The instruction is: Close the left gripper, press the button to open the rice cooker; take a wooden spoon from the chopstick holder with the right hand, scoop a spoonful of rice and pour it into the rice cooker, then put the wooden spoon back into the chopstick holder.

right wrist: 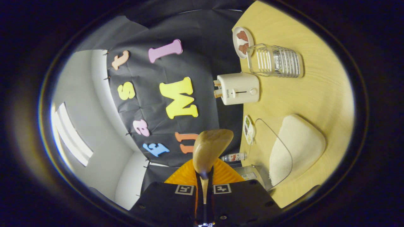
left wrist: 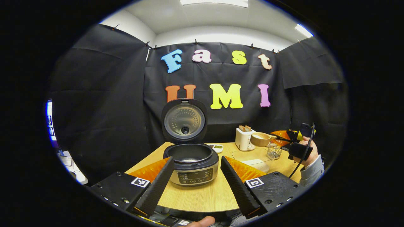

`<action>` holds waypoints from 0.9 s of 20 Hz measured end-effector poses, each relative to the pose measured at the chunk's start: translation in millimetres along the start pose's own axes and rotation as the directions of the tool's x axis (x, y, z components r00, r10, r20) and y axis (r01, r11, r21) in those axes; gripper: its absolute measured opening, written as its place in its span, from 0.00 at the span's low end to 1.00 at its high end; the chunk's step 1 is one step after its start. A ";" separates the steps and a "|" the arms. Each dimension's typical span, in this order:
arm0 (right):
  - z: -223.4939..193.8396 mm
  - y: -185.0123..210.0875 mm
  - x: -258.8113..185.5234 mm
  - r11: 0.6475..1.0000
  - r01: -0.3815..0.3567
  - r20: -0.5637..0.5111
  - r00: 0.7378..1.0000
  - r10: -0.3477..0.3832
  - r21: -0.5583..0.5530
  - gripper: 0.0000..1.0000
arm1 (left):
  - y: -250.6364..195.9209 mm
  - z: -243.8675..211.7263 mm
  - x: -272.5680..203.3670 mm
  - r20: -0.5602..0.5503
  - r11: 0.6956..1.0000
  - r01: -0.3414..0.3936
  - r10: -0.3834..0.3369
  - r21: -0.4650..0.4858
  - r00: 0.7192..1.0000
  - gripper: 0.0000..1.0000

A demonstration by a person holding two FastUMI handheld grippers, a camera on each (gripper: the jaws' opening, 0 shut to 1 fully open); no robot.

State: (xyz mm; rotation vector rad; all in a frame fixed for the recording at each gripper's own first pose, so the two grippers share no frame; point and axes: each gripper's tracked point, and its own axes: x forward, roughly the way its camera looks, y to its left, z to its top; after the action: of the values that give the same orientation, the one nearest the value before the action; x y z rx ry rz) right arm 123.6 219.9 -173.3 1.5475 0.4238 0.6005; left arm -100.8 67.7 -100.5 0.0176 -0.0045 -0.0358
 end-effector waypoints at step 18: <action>-158.9 2.6 144.4 0.910 0.033 -0.219 0.966 -0.134 -0.414 0.09 | 88.5 -20.6 -9.2 -0.068 0.984 -0.176 0.173 -0.031 0.983 0.94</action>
State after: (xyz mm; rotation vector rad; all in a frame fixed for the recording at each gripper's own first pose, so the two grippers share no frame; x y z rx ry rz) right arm 141.0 433.0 -153.6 1.0537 0.5117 0.7619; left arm -106.7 156.8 -119.6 -0.0188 0.0598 0.1401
